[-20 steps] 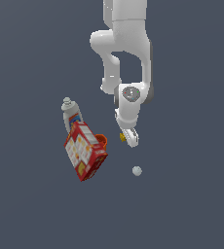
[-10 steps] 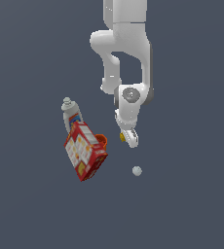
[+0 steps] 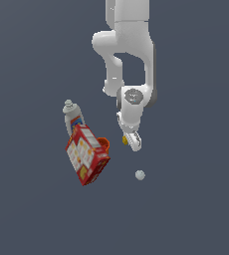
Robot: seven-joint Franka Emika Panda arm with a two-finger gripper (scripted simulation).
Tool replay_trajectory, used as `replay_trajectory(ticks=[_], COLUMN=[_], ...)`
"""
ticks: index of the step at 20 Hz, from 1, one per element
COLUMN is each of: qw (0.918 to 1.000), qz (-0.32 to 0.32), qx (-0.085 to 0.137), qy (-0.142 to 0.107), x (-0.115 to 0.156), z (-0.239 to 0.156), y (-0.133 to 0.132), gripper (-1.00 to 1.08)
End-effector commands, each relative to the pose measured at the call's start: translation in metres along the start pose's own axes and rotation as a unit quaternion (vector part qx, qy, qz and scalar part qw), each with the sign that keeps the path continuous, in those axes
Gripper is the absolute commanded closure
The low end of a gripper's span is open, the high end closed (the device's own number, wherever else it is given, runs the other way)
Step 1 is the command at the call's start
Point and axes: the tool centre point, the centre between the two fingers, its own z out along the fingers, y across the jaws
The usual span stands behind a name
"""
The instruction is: Pick up a designated object from a clutter of objects.
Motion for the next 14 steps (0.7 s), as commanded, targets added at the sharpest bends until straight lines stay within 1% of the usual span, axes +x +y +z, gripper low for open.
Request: replay_trajectory(ticks=[1, 8, 14], qw=[1.0, 1.0, 1.0], qz=[0.0, 0.0, 0.0], qx=[0.001, 0.001, 0.001], qy=[0.0, 0.0, 0.0], x=[0.003, 0.016, 0.034], z=[-0.006, -0.039, -0.084], y=[-0.002, -0.012, -0.025], gripper=[1.08, 1.08, 1.08])
